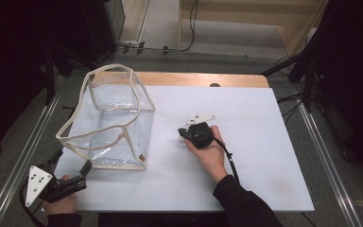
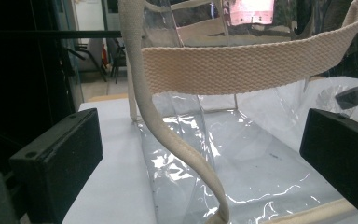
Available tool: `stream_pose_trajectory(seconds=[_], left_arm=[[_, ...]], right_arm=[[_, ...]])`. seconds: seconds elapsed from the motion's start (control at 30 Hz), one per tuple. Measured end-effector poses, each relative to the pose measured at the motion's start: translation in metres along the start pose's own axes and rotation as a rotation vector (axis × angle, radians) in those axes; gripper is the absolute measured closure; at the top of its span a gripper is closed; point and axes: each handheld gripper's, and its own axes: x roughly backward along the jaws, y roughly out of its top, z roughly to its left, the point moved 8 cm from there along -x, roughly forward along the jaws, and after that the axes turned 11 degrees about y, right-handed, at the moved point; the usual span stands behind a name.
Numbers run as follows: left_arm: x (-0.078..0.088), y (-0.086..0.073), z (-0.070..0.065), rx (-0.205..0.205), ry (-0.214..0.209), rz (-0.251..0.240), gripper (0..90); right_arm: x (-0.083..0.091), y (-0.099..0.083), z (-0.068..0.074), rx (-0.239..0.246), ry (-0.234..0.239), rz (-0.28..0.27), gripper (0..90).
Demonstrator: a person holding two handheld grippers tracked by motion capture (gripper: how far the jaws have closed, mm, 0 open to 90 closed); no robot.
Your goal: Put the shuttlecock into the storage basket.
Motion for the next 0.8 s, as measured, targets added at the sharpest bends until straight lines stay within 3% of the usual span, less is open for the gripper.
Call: stream_pose_trajectory(seconds=[0.13,0.37,0.8], left_arm=[[0.0,0.0,0.001,0.004,0.001,-0.001,0.0],[0.0,0.0,0.0,0.002,-0.001,-0.001,0.0],[0.0,0.0,-0.001,0.0,0.0,-0.001,0.0]], right_arm=[[-0.008,0.007,-0.006,0.012,-0.037,0.02,88.2],[0.002,0.009,-0.025,0.012,-0.065,0.043,88.1],[0.027,-0.016,-0.01,0.012,0.013,0.05,87.4]])
